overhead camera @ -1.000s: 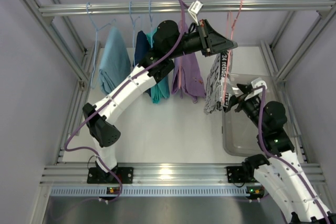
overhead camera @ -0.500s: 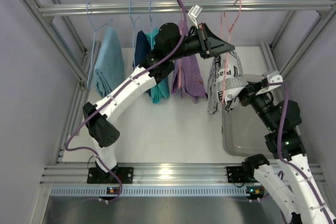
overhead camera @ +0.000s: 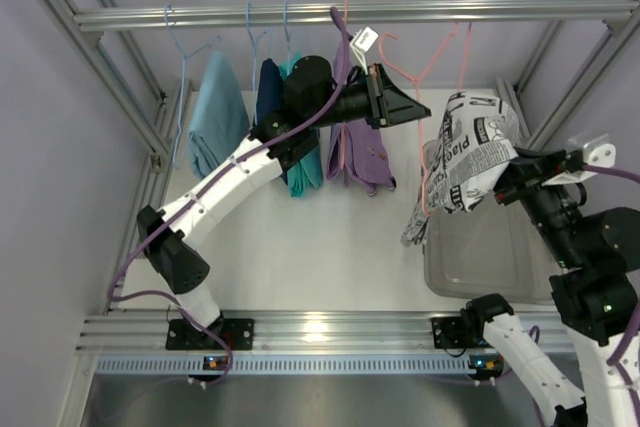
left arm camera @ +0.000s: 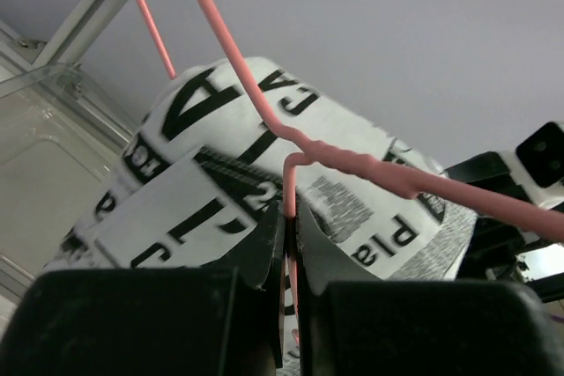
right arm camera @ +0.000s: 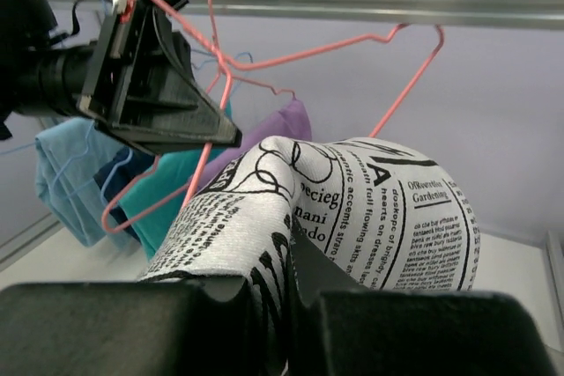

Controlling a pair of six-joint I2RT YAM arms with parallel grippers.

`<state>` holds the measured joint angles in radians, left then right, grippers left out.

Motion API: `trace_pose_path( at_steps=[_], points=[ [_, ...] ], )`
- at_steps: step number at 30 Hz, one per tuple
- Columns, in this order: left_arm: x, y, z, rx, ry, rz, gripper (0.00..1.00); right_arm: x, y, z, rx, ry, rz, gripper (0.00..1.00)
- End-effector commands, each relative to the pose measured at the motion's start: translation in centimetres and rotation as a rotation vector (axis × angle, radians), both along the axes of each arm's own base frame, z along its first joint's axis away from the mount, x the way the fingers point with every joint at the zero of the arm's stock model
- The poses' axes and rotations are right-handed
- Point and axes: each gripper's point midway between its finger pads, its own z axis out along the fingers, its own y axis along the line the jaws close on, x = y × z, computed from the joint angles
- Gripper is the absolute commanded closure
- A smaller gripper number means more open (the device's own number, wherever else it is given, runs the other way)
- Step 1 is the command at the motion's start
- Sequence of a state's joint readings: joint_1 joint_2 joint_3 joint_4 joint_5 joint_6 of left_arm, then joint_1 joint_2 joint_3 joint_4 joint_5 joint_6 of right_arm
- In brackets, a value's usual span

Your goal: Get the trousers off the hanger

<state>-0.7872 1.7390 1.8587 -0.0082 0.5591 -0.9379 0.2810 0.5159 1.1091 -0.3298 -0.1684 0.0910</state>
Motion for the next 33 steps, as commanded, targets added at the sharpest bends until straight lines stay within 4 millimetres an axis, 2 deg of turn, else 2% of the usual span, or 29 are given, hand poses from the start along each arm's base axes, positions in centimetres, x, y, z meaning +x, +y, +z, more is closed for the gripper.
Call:
trace_pose_path(
  at_steps=[1,3,4,5,8,10,13,16,19,21,23,24,26,27,28,30,31,33],
  points=[
    [0.2,1.5,0.2,0.012,-0.102,0.041,1.0,-4.6,-1.6,9.0,0.123,-0.24,-0.004,1.0],
    [0.3,1.6,-1.0,0.042,-0.096,0.049,1.0,-5.7,-2.3,11.0,0.15,-0.282,-0.024,1.0],
    [0.4,1.6,-2.8,0.081,-0.067,0.05,1.0,-6.0,-2.5,11.7,0.155,-0.296,-0.028,1.0],
    [0.5,1.6,-3.5,0.098,-0.061,0.056,1.0,-6.4,-2.7,12.4,0.162,-0.313,-0.033,1.0],
    [0.7,1.8,-5.3,0.142,-0.04,0.068,1.0,-8.9,-3.8,16.0,0.188,-0.413,-0.046,1.0],
    [0.8,1.8,-5.9,0.158,-0.029,0.075,1.0,-9.6,-4.1,17.3,0.197,-0.444,-0.053,1.0],
    [1.0,1.9,-6.7,0.179,-0.016,0.087,1.0,-12.0,-5.3,20.2,0.212,-0.538,-0.083,1.0],
    [0.8,2.0,-7.2,0.183,-0.004,0.08,1.0,-13.3,-6.9,21.7,0.217,-0.582,-0.153,1.0],
    [0.6,2.2,-7.5,0.186,-0.001,0.08,1.0,-13.6,-9.3,21.6,0.196,-0.574,-0.292,1.0],
    [0.5,2.4,-7.0,0.181,-0.014,0.079,1.0,-14.0,-10.8,20.8,0.17,-0.559,-0.38,1.0],
    [0.3,2.5,-6.2,0.169,-0.037,0.076,1.0,-13.2,-11.8,18.8,0.093,-0.503,-0.469,1.0],
    [0.3,2.6,-5.8,0.163,-0.048,0.077,1.0,-13.6,-12.3,17.9,0.077,-0.49,-0.492,1.0],
    [0.2,2.7,-4.9,0.154,-0.074,0.079,1.0,-11.9,-12.6,14.7,-0.011,-0.397,-0.541,1.0],
    [0.1,2.8,-4.6,0.149,-0.083,0.079,1.0,-12.1,-13.0,13.5,-0.029,-0.378,-0.558,1.0],
    [0.1,2.8,-3.9,0.14,-0.101,0.082,1.0,-10.5,-13.2,11.1,-0.078,-0.315,-0.593,1.0],
    [0.4,3.1,-3.4,0.133,-0.108,0.091,1.0,-9.6,-13.8,8.4,-0.121,-0.25,-0.636,1.0],
    [0.4,3.2,-3.0,0.125,-0.111,0.095,1.0,-7.9,-14.0,6.1,-0.176,-0.187,-0.671,1.0],
    [0.6,3.4,-2.6,0.12,-0.119,0.105,1.0,-6.0,-16.1,3.0,-0.223,-0.06,-0.817,1.0]
  ],
)
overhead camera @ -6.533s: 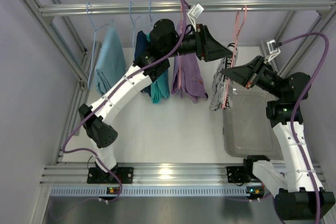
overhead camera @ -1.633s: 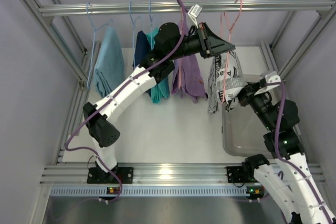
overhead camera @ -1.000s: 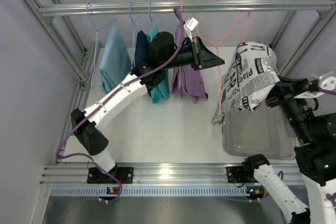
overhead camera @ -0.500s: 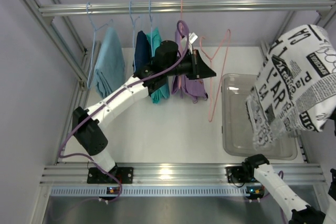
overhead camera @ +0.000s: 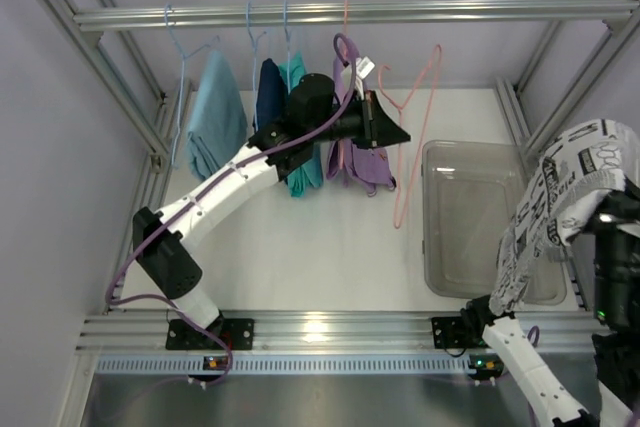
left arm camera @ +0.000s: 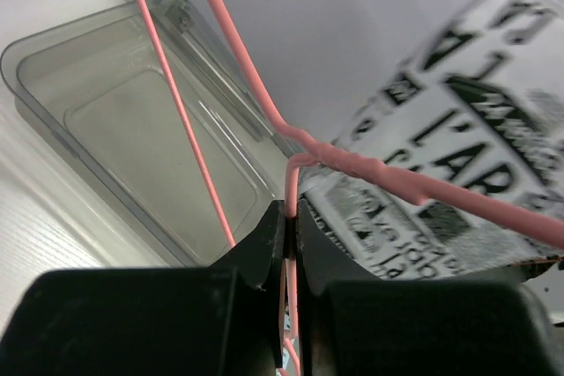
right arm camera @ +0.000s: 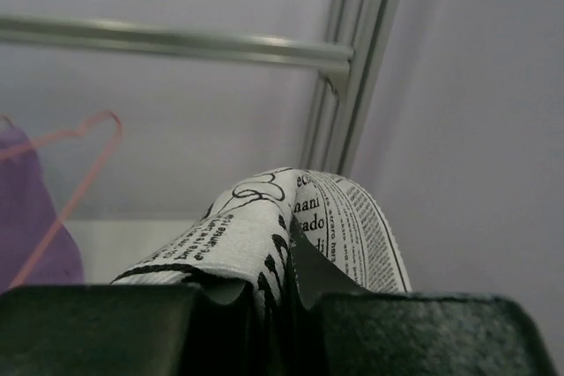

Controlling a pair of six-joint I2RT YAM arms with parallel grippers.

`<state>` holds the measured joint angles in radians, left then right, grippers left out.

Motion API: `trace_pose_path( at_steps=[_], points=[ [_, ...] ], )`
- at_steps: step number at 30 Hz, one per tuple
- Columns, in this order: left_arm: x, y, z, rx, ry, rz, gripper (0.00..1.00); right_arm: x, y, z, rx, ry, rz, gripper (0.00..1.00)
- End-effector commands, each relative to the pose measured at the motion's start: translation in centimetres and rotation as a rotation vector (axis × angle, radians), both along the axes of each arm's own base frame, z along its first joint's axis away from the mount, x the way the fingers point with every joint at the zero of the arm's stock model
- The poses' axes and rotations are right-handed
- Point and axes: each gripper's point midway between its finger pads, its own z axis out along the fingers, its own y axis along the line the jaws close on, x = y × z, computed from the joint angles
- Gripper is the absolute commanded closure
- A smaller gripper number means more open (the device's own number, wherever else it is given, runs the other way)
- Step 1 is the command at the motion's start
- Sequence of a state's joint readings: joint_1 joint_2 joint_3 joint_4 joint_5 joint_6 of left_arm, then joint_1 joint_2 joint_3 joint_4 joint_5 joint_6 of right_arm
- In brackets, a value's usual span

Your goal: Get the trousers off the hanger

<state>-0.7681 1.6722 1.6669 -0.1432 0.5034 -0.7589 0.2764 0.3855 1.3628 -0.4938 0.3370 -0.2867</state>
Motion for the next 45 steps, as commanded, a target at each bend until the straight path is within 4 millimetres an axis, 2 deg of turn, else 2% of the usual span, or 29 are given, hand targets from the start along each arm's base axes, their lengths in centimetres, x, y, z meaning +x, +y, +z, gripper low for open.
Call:
trace_pose_path(
  at_steps=[1,2,3,6,8,11,12,14,15,18,20,21,22,25,26,29,30,33,34,36,37,39,40,45],
  points=[
    [-0.4,1.6,6.3,-0.106,-0.141,0.024,1.0,4.1,-3.4,-6.2,-0.06,0.246,-0.286,1.0],
    [-0.4,1.8,6.5,-0.107,-0.143,0.028,1.0,4.4,-4.4,-7.5,-0.06,0.299,-0.359,1.0],
    [-0.2,2.0,6.6,-0.105,-0.145,0.032,1.0,5.8,-4.4,-9.7,-0.085,0.374,-0.392,1.0],
    [0.4,2.6,6.8,-0.107,-0.152,0.05,1.0,6.7,-4.3,-12.2,-0.094,0.439,-0.407,1.0],
    [0.8,3.1,7.0,-0.11,-0.148,0.06,1.0,7.7,-4.0,-15.0,-0.115,0.502,-0.41,1.0],
    [1.2,3.4,6.8,-0.108,-0.143,0.068,1.0,8.5,-4.1,-17.4,-0.138,0.56,-0.434,1.0],
    [1.2,3.4,6.8,-0.109,-0.142,0.068,1.0,9.0,-4.0,-19.2,-0.153,0.598,-0.437,1.0],
    [1.1,3.4,6.8,-0.108,-0.141,0.062,1.0,9.4,-3.9,-21.1,-0.159,0.641,-0.445,1.0],
    [1.1,3.3,6.8,-0.109,-0.14,0.06,1.0,9.8,-3.6,-22.7,-0.167,0.673,-0.432,1.0],
    [1.3,3.1,6.7,-0.114,-0.136,0.054,1.0,11.2,-1.9,-26.1,-0.185,0.748,-0.335,1.0],
    [1.3,3.0,6.7,-0.118,-0.138,0.048,1.0,12.7,-0.3,-27.6,-0.204,0.774,-0.254,1.0],
    [1.3,2.9,6.7,-0.118,-0.138,0.047,1.0,12.9,-0.3,-27.9,-0.212,0.783,-0.256,1.0],
    [1.3,2.9,6.6,-0.116,-0.138,0.044,1.0,13.7,1.1,-28.7,-0.231,0.8,-0.173,1.0],
    [1.2,2.9,6.5,-0.111,-0.153,0.03,1.0,15.0,3.2,-31.2,-0.29,0.905,-0.055,1.0],
    [1.1,2.9,6.4,-0.105,-0.155,0.024,1.0,15.1,3.4,-32.8,-0.322,0.98,-0.037,1.0],
    [0.8,3.1,5.9,-0.078,-0.181,0.013,1.0,14.8,4.5,-35.7,-0.418,1.089,0.078,1.0],
    [0.7,3.3,5.9,-0.068,-0.202,0.011,1.0,13.7,4.6,-37.5,-0.479,1.154,0.13,1.0],
    [0.6,3.6,5.8,-0.055,-0.23,0.01,1.0,12.2,5.4,-40.3,-0.529,1.258,0.281,1.0],
    [0.6,3.6,5.8,-0.052,-0.234,0.01,1.0,12.2,4.1,-40.4,-0.494,1.286,0.256,1.0],
    [0.5,3.6,5.7,-0.048,-0.244,0.004,1.0,12.3,3.2,-41.1,-0.525,1.334,0.285,1.0],
    [0.5,3.6,5.5,-0.044,-0.242,0.002,1.0,12.0,1.4,-41.7,-0.485,1.384,0.25,1.0],
    [0.4,3.6,5.4,-0.04,-0.247,-0.005,1.0,11.8,0.0,-41.8,-0.509,1.411,0.261,1.0],
    [0.4,3.5,5.3,-0.037,-0.249,-0.005,1.0,10.8,-0.6,-42.2,-0.468,1.451,0.279,1.0],
    [0.6,2.9,4.4,-0.02,-0.25,-0.017,1.0,7.9,-0.6,-44.6,-0.463,1.593,0.414,0.98]
  ],
)
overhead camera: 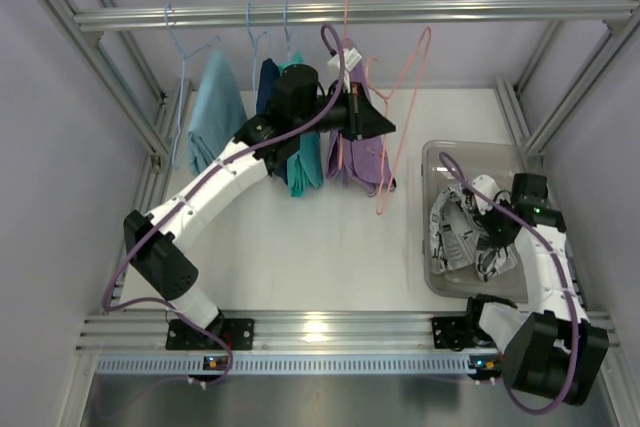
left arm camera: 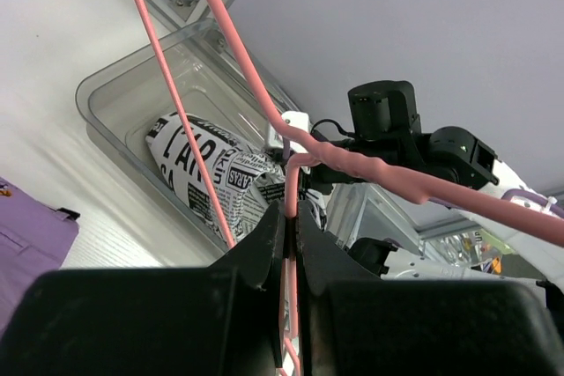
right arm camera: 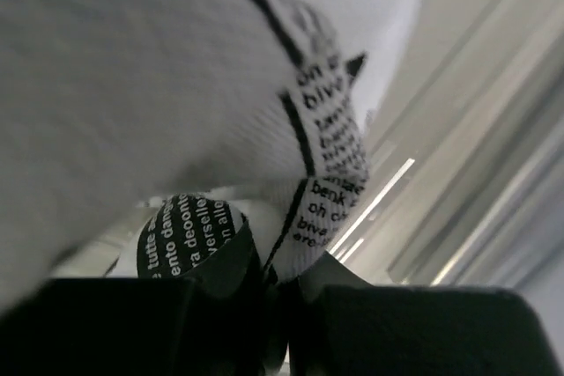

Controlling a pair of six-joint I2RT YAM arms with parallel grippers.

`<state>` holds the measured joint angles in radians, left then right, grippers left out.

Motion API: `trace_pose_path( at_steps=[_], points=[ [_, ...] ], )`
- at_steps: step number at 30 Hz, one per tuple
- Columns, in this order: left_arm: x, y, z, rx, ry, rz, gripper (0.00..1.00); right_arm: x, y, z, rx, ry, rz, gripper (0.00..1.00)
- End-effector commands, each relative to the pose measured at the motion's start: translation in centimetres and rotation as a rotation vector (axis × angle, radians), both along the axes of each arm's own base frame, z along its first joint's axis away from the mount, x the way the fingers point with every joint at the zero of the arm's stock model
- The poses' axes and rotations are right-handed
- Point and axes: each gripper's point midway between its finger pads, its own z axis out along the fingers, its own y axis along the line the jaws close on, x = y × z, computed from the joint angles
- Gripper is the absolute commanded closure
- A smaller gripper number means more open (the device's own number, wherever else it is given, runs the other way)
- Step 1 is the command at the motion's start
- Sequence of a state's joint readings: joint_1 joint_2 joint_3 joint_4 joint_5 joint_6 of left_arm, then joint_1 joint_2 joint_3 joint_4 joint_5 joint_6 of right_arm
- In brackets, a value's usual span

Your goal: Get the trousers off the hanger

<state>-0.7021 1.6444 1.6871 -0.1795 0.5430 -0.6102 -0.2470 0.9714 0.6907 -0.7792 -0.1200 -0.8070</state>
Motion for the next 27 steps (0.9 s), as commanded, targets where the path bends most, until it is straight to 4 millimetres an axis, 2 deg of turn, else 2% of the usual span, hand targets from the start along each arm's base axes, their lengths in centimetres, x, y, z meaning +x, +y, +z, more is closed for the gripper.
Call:
trace_pose_path(
  at_steps=[1,2,4,7,8,10,11,12,14,16,19,21,22,23,24,25,26,27],
  points=[
    [-1.3,0.0,3.1,-0.049,-0.105,-0.037,1.0,-3.1,1.4,-1.6,0.079,0.164,0.113,0.91],
    [-1.5,-0.2,3.0,-0.046,-0.106,-0.047,1.0,-3.1,1.2,-1.6,0.089,0.17,0.096,0.82],
    [-2.1,-0.7,2.7,-0.037,-0.121,-0.064,1.0,-2.7,1.1,-0.9,0.141,0.142,0.063,0.52],
    [-3.0,-1.3,2.5,-0.019,-0.149,-0.08,1.0,-1.2,1.6,3.2,0.228,0.001,0.064,0.37],
    [-3.1,-1.4,2.6,-0.019,-0.154,-0.08,1.0,-0.4,1.6,5.4,0.23,-0.067,0.073,0.35],
    [-3.3,-1.7,2.3,-0.009,-0.149,-0.069,1.0,-0.1,2.7,8.4,0.294,-0.172,0.089,0.34],
    [-3.4,-1.9,2.1,-0.007,-0.143,-0.067,1.0,0.2,2.9,10.6,0.3,-0.233,0.094,0.34],
    [-3.4,-2.0,2.1,-0.004,-0.143,-0.055,1.0,0.3,3.9,12.0,0.351,-0.28,0.112,0.34],
    [-3.8,-2.6,1.8,0.01,-0.142,-0.026,1.0,0.2,4.7,15.3,0.377,-0.375,0.099,0.32],
    [-3.9,-3.2,1.4,0.036,-0.142,0.03,1.0,0.0,6.1,18.5,0.417,-0.461,0.119,0.25],
    [-4.0,-4.0,0.9,0.075,-0.129,0.124,1.0,-0.9,8.8,22.1,0.541,-0.534,0.144,0.23],
    [-3.3,-4.4,1.3,0.099,-0.111,0.242,1.0,-1.8,11.0,24.0,0.666,-0.55,0.169,0.25],
    [-3.9,-4.9,1.3,0.115,-0.113,0.273,1.0,-2.3,12.0,25.0,0.73,-0.549,0.164,0.26],
    [-2.9,-4.9,0.0,0.163,-0.087,0.365,1.0,-3.0,13.2,25.9,0.794,-0.552,0.208,0.28],
    [-2.8,-5.1,1.2,0.145,-0.088,0.395,1.0,-3.4,13.9,26.3,0.832,-0.55,0.218,0.3],
    [-3.2,-5.5,1.3,0.15,-0.082,0.403,1.0,-4.2,14.7,26.6,0.884,-0.54,0.211,0.32],
    [-2.7,-5.8,0.5,0.162,-0.056,0.435,1.0,-4.5,15.2,27.2,0.902,-0.563,0.247,0.32],
    [-2.6,-5.9,0.7,0.151,-0.044,0.451,1.0,-5.2,15.8,27.7,0.896,-0.595,0.26,0.34]
  ],
)
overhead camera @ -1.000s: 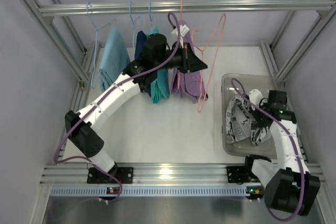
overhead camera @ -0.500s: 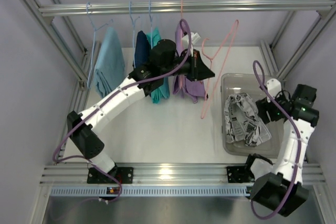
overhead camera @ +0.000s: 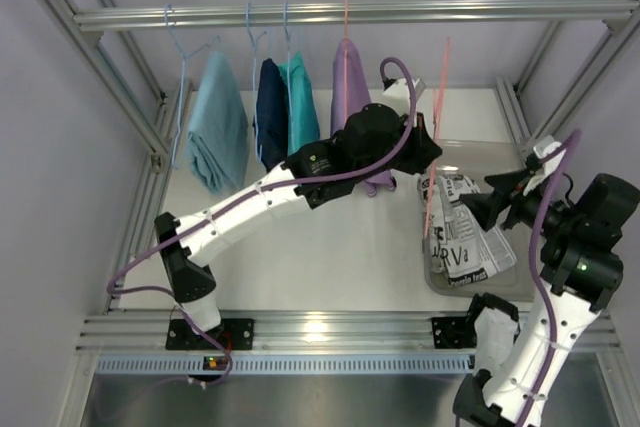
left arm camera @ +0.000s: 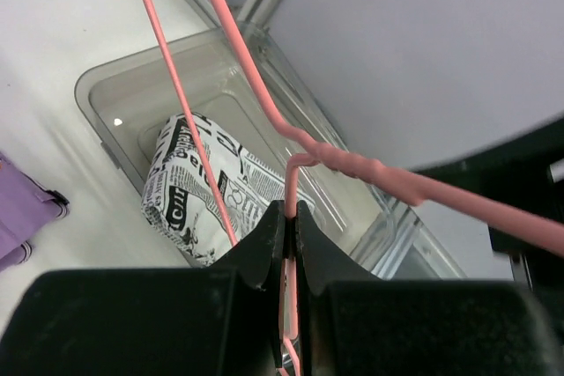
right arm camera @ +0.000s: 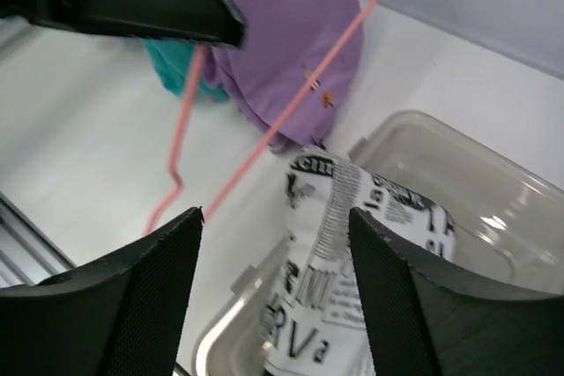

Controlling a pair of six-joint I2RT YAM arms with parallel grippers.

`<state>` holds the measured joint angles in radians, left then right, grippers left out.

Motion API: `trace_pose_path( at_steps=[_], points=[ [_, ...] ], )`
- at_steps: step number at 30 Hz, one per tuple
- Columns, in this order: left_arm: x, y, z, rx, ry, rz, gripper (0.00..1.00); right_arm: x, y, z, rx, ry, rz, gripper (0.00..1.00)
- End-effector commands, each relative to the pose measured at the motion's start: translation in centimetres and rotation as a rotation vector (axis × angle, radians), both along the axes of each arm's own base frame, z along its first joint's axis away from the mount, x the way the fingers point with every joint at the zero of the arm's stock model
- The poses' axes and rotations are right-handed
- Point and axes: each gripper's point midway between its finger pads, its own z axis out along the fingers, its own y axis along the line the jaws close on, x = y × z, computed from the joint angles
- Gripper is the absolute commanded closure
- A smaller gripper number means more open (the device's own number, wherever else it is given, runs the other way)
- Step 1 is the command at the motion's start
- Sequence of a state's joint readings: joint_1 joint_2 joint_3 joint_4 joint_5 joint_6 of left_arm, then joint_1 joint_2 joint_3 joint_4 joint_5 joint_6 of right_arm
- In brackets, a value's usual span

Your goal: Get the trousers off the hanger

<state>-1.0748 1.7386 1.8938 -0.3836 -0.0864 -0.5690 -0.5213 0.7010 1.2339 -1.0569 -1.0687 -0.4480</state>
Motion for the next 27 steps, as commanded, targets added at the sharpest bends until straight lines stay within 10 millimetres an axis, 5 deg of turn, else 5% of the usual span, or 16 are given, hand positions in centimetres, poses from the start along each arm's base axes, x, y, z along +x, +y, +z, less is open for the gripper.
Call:
trace_pose_path(
  at_steps=[1,7,17,27],
  points=[
    [2.7,1.2,1.7,-0.037,0.016,0.223,1.0,-2.5,3.4,2.0,0.17,-0.029,0.11,0.36],
    [2.3,-0.7,2.2,-0.097,0.065,0.204,1.0,-2.6,3.6,2.8,0.207,-0.078,0.068,0.39],
    [1.0,-2.7,3.0,-0.139,0.07,0.158,1.0,0.9,1.5,3.7,0.223,-0.084,0.011,0.38],
    [2.2,-3.1,3.4,-0.145,0.026,0.196,1.0,4.8,4.1,2.4,0.119,0.025,0.062,0.51]
  ],
)
